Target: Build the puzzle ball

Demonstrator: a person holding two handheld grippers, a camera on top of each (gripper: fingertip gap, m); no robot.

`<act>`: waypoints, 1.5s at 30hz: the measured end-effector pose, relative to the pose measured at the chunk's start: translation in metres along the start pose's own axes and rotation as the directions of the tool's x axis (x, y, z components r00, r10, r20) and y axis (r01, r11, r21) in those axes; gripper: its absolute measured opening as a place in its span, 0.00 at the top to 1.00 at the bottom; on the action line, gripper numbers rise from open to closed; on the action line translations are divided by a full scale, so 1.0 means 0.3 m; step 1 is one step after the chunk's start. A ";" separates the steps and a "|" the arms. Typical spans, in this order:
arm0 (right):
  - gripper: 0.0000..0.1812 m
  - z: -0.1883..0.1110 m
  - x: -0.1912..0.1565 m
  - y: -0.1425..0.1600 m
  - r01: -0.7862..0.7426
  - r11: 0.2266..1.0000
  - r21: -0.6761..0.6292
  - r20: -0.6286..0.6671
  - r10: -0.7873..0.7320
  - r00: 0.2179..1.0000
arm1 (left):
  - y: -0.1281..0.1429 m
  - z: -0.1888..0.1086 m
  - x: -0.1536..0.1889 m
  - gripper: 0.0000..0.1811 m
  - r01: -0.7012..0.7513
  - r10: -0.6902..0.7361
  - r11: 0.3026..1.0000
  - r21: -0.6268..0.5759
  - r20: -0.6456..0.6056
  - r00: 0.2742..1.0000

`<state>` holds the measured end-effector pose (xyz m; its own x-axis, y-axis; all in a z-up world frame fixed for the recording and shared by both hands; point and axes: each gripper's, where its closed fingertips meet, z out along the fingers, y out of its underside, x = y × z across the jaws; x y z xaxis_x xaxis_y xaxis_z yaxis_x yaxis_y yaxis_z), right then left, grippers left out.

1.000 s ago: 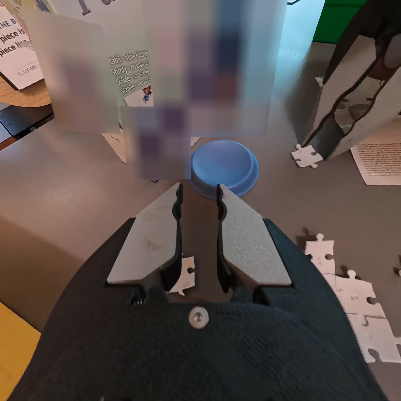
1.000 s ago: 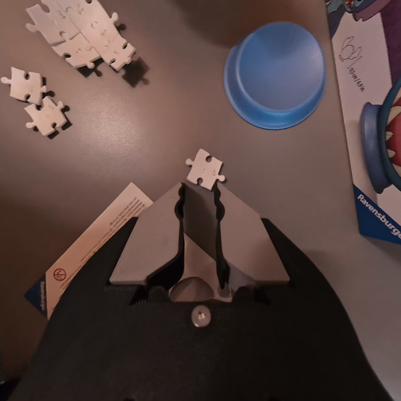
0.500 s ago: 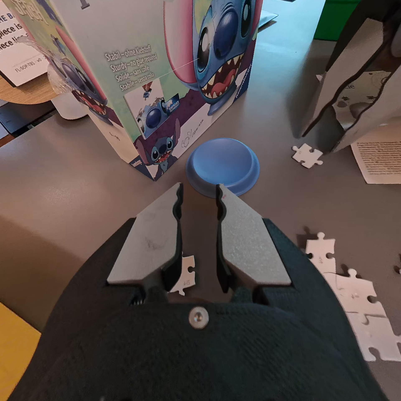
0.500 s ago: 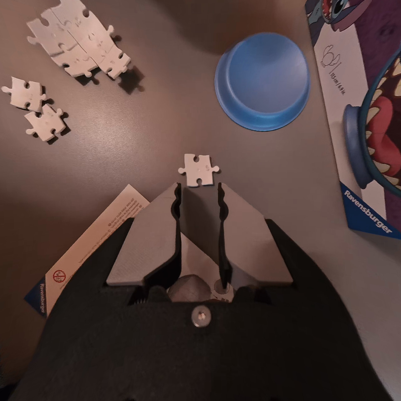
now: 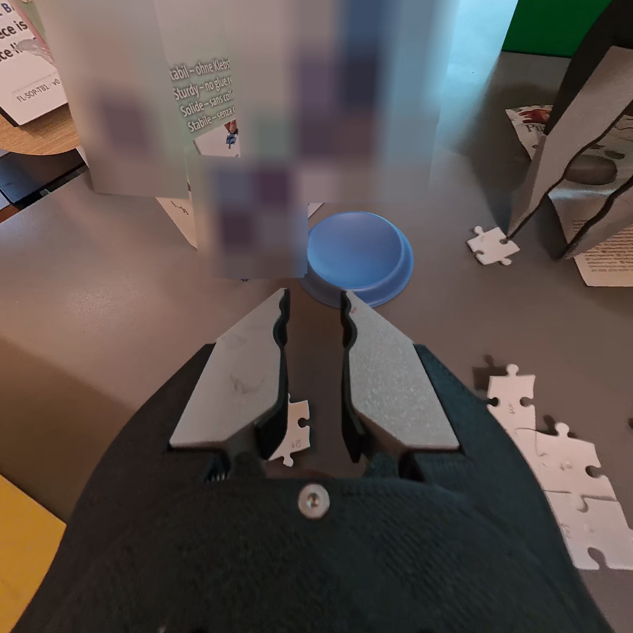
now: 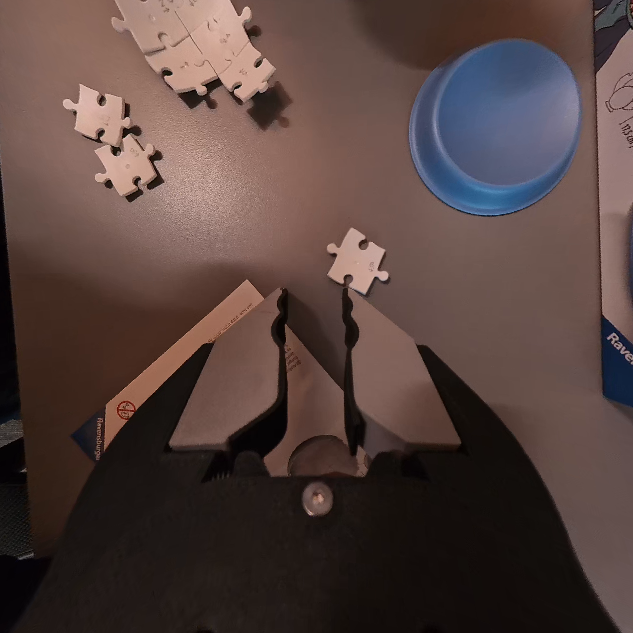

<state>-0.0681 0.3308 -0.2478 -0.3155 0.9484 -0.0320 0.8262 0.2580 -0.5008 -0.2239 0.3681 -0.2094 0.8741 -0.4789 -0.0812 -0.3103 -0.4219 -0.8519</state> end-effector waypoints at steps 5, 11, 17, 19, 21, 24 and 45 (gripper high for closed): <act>0.84 -0.009 -0.003 0.008 0.003 1.000 -0.007 0.002 -0.003 1.000 | 0.001 -0.001 -0.002 0.85 0.002 -0.002 1.000 -0.002 0.000 1.000; 0.83 -0.031 0.047 -0.005 -0.038 0.999 0.032 -0.059 0.040 0.997 | 0.005 0.001 -0.001 0.85 -0.002 0.002 1.000 -0.008 0.000 1.000; 0.80 -0.022 0.081 -0.025 -0.026 0.998 0.059 -0.111 0.033 0.993 | 0.006 0.001 -0.002 0.85 -0.001 0.001 1.000 -0.009 0.000 1.000; 0.80 -0.016 0.086 -0.027 -0.004 0.998 0.064 -0.119 0.012 0.993 | 0.005 0.001 -0.002 0.85 0.000 0.000 1.000 -0.008 0.000 1.000; 0.80 -0.007 0.090 -0.028 0.024 0.997 0.073 -0.119 -0.015 0.993 | 0.005 0.001 0.000 0.85 0.000 0.000 1.000 -0.009 -0.002 1.000; 0.80 0.003 0.087 -0.029 0.063 0.994 0.091 -0.091 -0.055 0.994 | 0.006 0.003 0.004 0.85 -0.002 0.002 1.000 -0.011 -0.005 1.000; 0.86 0.021 0.080 -0.056 0.107 0.984 0.140 -0.048 -0.101 0.994 | 0.006 -0.003 0.004 0.85 0.005 -0.005 1.000 -0.011 -0.009 1.000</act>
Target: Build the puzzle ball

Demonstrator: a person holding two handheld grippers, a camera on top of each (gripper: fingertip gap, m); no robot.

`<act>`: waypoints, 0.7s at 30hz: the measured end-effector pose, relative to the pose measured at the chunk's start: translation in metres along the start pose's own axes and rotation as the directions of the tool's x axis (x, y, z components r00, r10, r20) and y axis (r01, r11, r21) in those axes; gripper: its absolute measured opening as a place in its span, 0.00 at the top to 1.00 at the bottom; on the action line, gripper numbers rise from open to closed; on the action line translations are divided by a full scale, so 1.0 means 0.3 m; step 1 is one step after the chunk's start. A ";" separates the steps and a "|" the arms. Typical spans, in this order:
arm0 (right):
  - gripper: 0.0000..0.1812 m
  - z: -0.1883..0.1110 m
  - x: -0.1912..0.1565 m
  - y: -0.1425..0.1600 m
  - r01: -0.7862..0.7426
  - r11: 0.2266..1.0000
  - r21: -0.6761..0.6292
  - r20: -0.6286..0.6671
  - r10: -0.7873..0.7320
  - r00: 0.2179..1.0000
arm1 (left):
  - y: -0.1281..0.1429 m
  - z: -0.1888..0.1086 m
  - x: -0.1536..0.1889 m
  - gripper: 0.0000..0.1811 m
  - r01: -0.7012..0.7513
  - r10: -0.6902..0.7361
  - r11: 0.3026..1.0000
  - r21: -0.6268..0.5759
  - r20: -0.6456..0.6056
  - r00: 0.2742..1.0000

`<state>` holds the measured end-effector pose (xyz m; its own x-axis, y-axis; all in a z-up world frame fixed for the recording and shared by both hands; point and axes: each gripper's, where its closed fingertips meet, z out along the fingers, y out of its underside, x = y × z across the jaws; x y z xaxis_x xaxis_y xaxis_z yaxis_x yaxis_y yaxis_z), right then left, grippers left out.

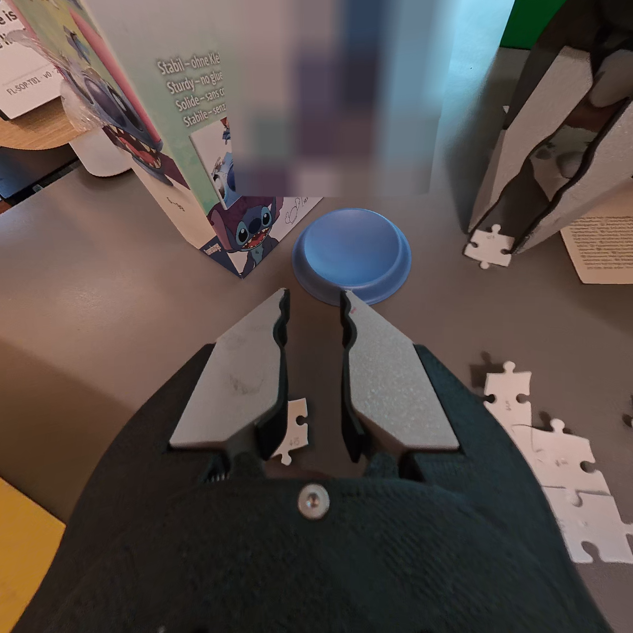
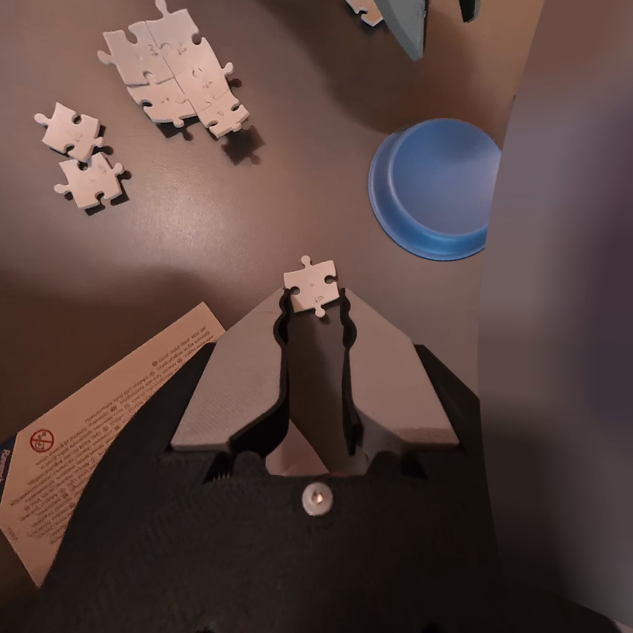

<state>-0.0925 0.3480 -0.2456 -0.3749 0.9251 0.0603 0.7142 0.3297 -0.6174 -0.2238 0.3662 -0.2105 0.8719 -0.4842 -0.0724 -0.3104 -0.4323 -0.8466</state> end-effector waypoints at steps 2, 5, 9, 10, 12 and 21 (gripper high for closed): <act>0.86 -0.005 0.004 -0.015 -0.013 1.000 -0.001 -0.024 0.013 1.000 | 0.004 0.002 0.002 0.85 0.000 0.000 1.000 -0.006 -0.002 1.000; 0.86 -0.019 0.006 -0.055 -0.015 1.000 0.019 -0.070 0.016 0.997 | 0.008 0.004 0.008 0.85 0.003 -0.003 1.000 -0.013 -0.012 1.000; 0.86 -0.038 0.004 -0.129 -0.007 0.997 0.074 -0.132 0.017 0.991 | -0.003 0.004 0.049 0.85 0.054 -0.054 0.999 0.000 -0.091 0.994; 0.86 -0.038 0.004 -0.146 -0.006 0.996 0.090 -0.147 0.020 0.989 | -0.010 0.002 0.060 0.84 0.075 -0.073 0.997 0.008 -0.117 0.990; 0.86 -0.033 0.006 -0.176 -0.011 0.994 0.113 -0.176 0.030 0.984 | -0.020 -0.002 0.080 0.84 0.114 -0.110 0.993 0.016 -0.166 0.980; 0.86 0.021 0.016 -0.220 -0.064 0.993 0.098 -0.292 0.090 0.952 | -0.017 0.002 0.098 0.83 0.154 -0.150 0.988 0.000 -0.208 0.967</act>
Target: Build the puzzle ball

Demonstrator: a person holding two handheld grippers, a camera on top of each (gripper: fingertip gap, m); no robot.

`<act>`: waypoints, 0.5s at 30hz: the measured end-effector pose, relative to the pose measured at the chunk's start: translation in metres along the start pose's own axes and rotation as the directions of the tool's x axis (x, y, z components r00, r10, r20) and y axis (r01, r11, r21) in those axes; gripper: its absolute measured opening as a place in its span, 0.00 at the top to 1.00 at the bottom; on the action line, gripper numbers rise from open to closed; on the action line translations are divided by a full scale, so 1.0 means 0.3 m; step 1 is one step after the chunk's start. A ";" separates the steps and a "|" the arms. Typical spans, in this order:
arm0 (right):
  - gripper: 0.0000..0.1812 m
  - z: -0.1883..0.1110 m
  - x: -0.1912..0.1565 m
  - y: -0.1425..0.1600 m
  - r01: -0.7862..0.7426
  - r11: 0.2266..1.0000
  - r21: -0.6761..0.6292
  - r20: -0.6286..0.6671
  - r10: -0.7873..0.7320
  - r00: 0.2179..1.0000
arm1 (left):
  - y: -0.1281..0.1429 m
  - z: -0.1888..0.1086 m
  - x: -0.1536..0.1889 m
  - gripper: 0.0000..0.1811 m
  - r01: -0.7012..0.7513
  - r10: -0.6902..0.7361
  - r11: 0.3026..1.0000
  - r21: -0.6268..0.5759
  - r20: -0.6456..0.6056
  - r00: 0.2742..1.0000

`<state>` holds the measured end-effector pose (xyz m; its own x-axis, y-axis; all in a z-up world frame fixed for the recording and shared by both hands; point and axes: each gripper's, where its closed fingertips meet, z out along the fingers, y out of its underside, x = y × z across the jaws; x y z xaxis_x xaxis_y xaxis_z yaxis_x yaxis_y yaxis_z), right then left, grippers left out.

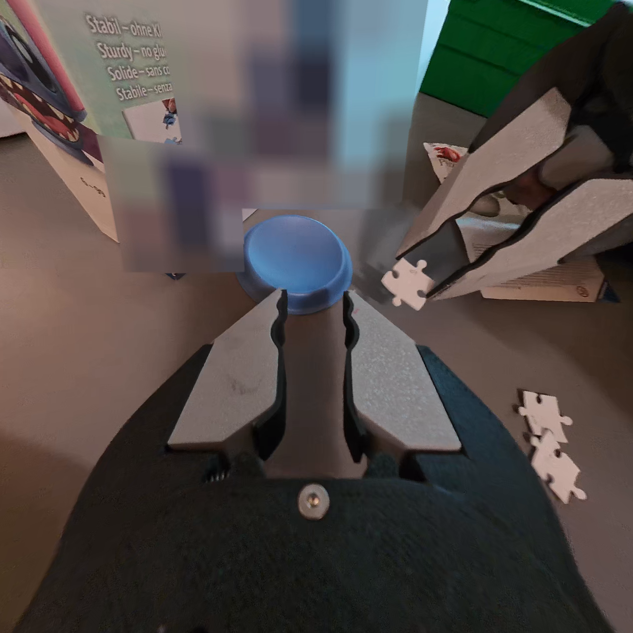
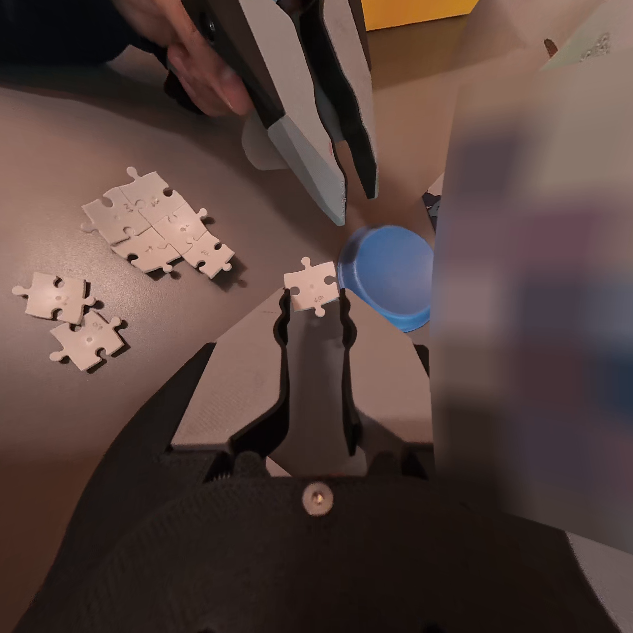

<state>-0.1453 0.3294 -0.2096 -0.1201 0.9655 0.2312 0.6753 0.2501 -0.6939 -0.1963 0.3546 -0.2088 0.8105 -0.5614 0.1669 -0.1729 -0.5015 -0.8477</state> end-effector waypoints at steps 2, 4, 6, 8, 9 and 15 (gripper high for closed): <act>0.86 -0.002 0.001 -0.002 -0.027 1.000 0.000 -0.011 0.027 1.000 | 0.005 -0.001 -0.016 0.83 -0.014 0.014 1.000 -0.008 0.029 0.999; 0.86 -0.006 -0.006 0.001 -0.064 0.998 -0.006 -0.001 0.064 0.998 | 0.010 0.000 -0.030 0.83 -0.024 0.025 1.000 -0.018 0.054 0.998; 0.86 -0.011 -0.006 0.015 -0.097 0.995 -0.027 -0.012 0.097 0.995 | 0.015 0.002 -0.037 0.83 -0.034 0.035 0.999 -0.027 0.066 0.997; 0.86 -0.020 -0.008 0.027 -0.131 0.990 -0.052 -0.033 0.129 0.991 | 0.020 0.003 -0.044 0.83 -0.037 0.039 0.999 -0.035 0.077 0.996; 0.86 -0.026 -0.018 0.027 -0.148 0.987 -0.058 -0.033 0.146 0.989 | 0.021 0.003 -0.045 0.83 -0.039 0.041 0.999 -0.037 0.080 0.996; 0.86 -0.058 -0.124 -0.019 -0.231 0.972 -0.046 -0.009 0.231 0.973 | 0.011 -0.006 -0.047 0.84 -0.053 0.056 0.998 -0.029 0.099 0.994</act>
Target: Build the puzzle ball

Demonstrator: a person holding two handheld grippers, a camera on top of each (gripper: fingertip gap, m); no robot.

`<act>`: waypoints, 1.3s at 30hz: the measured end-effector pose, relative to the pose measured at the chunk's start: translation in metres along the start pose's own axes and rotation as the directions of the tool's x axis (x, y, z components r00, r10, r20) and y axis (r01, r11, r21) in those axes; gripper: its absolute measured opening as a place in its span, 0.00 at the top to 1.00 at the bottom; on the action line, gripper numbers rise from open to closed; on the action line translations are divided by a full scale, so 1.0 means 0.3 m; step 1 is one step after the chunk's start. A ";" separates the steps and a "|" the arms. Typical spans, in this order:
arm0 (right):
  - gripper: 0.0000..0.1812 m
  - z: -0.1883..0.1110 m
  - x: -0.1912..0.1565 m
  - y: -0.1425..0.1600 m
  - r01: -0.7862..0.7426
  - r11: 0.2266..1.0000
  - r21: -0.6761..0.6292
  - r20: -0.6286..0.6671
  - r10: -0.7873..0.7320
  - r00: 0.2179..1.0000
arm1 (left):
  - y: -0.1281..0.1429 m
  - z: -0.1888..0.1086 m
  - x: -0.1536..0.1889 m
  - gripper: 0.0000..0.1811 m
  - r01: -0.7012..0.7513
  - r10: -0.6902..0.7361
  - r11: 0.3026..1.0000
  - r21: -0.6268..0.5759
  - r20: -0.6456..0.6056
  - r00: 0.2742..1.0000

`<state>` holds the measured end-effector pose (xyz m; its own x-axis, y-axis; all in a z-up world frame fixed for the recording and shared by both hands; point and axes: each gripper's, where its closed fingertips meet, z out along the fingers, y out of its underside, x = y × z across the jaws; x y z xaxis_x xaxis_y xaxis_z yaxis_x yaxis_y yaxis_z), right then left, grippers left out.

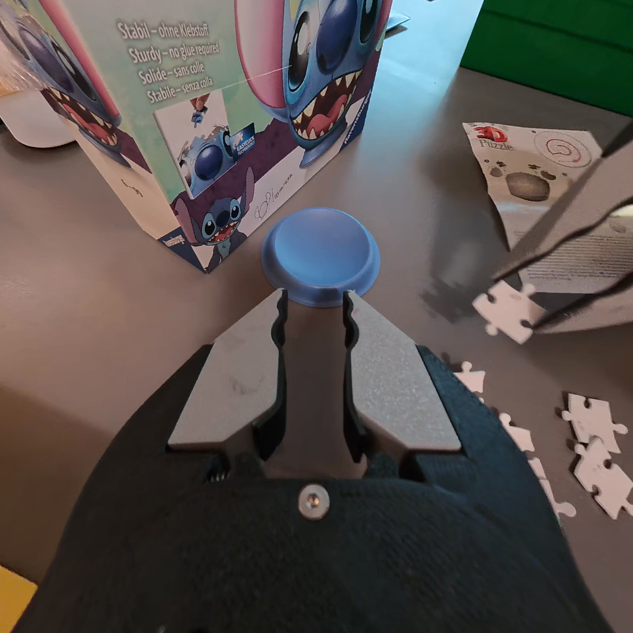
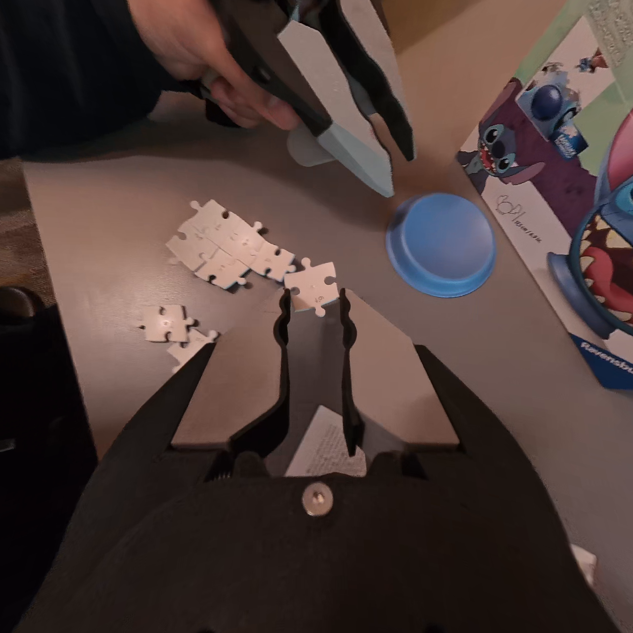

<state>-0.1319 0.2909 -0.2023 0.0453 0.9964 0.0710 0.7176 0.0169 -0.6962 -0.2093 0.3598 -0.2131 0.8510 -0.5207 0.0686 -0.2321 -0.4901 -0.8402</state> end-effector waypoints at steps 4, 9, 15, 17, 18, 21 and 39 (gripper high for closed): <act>0.86 0.013 -0.069 0.007 -0.032 0.999 -0.031 -0.015 0.031 0.999 | 0.003 -0.001 -0.006 0.84 0.002 -0.002 1.000 -0.004 0.007 1.000; 0.86 0.041 -0.122 0.023 -0.091 0.994 -0.059 -0.029 0.089 0.996 | 0.007 -0.004 -0.013 0.84 -0.005 0.006 1.000 -0.014 0.023 1.000; 0.86 0.061 -0.142 0.031 -0.179 0.982 -0.062 -0.054 0.176 0.983 | 0.019 -0.006 -0.006 0.83 -0.021 0.021 0.999 -0.044 0.021 1.000; 0.86 0.065 -0.151 0.033 -0.182 0.981 -0.063 -0.055 0.179 0.982 | 0.039 -0.007 0.010 0.83 -0.041 0.041 0.996 -0.080 -0.004 0.999; 0.86 0.065 -0.154 0.033 -0.180 0.982 -0.064 -0.060 0.176 0.983 | 0.053 -0.008 0.012 0.83 -0.060 0.059 0.992 -0.107 -0.007 0.998; 0.86 0.061 -0.139 0.035 -0.159 0.985 -0.072 -0.108 0.151 0.983 | 0.071 -0.016 0.006 0.84 -0.097 0.098 0.985 -0.141 0.003 0.995; 0.86 0.085 -0.095 0.041 -0.140 0.986 -0.086 -0.147 0.126 0.981 | 0.124 -0.046 0.032 0.84 -0.107 0.090 0.969 -0.224 -0.085 0.992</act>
<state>-0.1421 0.2647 -0.2311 0.2375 0.9675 0.0868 0.7612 -0.1299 -0.6354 -0.2163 0.3268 -0.2363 0.7834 -0.6203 0.0386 -0.4214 -0.5757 -0.7007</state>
